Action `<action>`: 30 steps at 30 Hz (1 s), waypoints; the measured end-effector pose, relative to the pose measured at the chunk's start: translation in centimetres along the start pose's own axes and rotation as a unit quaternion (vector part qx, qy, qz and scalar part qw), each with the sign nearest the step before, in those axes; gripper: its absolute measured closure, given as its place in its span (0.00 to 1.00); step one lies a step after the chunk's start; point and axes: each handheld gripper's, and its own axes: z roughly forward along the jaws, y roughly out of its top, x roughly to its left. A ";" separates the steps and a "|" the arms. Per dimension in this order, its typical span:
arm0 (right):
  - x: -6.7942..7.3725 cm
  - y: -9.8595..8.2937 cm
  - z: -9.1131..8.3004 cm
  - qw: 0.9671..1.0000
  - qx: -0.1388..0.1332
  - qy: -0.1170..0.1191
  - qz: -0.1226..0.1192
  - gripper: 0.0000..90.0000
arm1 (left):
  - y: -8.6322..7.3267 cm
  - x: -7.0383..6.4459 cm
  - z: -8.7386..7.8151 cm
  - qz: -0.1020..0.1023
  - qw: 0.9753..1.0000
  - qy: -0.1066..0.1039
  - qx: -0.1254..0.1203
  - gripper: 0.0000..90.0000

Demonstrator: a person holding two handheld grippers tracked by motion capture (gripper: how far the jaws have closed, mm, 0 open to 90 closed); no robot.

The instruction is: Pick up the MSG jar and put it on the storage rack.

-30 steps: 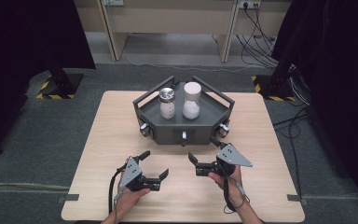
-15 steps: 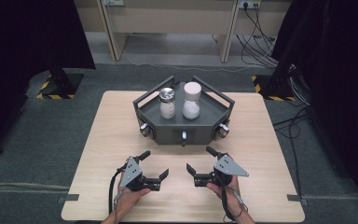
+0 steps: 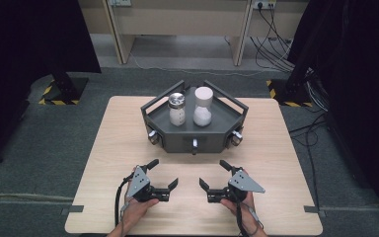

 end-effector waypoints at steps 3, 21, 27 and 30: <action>0.0 -0.2 -0.2 1.000 0.003 0.000 -0.002 0.02 | 0.0 0.0 0.0 0.000 1.000 0.001 0.000 0.01; -0.1 -0.8 -0.3 1.000 -0.003 0.009 0.004 0.02 | 0.0 0.1 -0.1 0.004 1.000 0.004 -0.004 0.01; -0.2 -0.9 -0.4 1.000 -0.005 0.006 0.012 0.02 | 0.0 0.0 -0.2 0.003 1.000 0.003 -0.006 0.01; -0.2 -0.9 -0.4 1.000 -0.008 0.006 0.011 0.02 | 0.0 0.0 -0.2 0.005 1.000 0.002 -0.006 0.01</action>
